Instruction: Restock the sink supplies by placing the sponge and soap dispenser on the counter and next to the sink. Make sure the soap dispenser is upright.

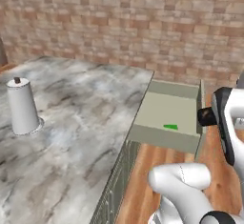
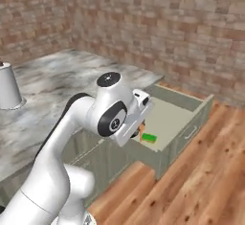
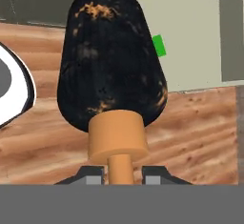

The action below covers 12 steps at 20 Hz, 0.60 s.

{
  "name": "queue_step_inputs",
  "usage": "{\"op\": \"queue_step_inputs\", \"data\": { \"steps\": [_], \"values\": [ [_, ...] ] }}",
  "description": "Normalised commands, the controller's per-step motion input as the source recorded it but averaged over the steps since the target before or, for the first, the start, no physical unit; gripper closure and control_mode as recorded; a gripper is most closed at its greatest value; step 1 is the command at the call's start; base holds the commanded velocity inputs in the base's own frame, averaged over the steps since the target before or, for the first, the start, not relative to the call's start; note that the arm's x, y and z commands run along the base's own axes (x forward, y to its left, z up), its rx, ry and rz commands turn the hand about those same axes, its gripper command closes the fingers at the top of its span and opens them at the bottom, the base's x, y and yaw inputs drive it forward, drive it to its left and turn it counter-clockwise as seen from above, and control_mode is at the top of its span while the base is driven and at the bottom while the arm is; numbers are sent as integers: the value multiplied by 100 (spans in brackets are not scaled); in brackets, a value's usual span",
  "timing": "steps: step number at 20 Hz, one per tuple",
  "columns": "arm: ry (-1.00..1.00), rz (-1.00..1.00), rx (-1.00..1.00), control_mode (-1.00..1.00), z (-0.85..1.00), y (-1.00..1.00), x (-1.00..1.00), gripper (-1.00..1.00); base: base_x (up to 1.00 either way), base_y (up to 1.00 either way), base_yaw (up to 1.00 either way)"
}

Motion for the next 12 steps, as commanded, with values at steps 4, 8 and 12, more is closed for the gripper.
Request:
{"op": "queue_step_inputs", "data": {
  "steps": [4, 8, 12],
  "values": [
    [0, 0, 0, 100, 0, 0, 0, 100, -34, 0, -89],
    [0, 0, 0, 100, 0, 0, 0, 100, -8, 0, -88],
    [0, 0, 0, 100, 0, 0, 0, 100, 0, -19, -81]
  ]
}}
